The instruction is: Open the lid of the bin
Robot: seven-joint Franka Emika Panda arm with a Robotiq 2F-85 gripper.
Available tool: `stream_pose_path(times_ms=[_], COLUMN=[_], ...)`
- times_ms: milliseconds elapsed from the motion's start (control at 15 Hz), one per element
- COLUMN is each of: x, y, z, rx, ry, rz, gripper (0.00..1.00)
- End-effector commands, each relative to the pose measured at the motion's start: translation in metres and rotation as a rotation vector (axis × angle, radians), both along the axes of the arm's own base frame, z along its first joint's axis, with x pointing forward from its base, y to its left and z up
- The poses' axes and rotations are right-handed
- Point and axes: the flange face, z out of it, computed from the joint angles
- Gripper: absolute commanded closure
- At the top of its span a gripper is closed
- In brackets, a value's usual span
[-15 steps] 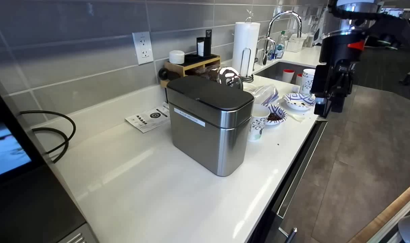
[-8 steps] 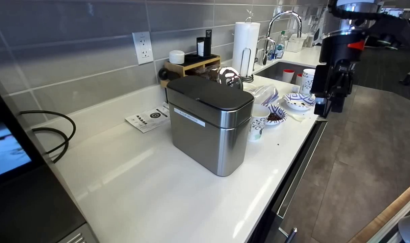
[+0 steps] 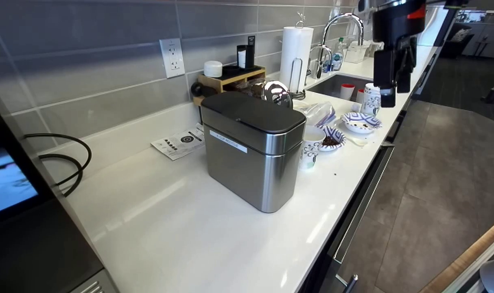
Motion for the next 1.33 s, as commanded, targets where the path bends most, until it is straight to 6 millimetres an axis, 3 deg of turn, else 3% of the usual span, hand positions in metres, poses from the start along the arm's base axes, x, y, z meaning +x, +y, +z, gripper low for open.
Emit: stream_pose_path(times_ms=[0,133,200,333,667,933,1267], x=[0.028,0.036,0.025,0.030,0.033,0.020,0.001], y=[0.027,0.043,0.029,0.040,0.042,0.071,0.120], z=[0.029,0.034,0.033,0.036,0.035,0.054,0.053], rx=[-0.126,-0.136,-0.110,-0.123,-0.129,-0.046,-0.109], ry=[-0.054,-0.119,-0.097,-0.112,-0.110,-0.254,-0.380], rz=[0.113,0.193,0.125,0.161,0.171,0.186,0.188], gripper=[0.00,0.00,0.00,0.00,0.00,0.00,0.00])
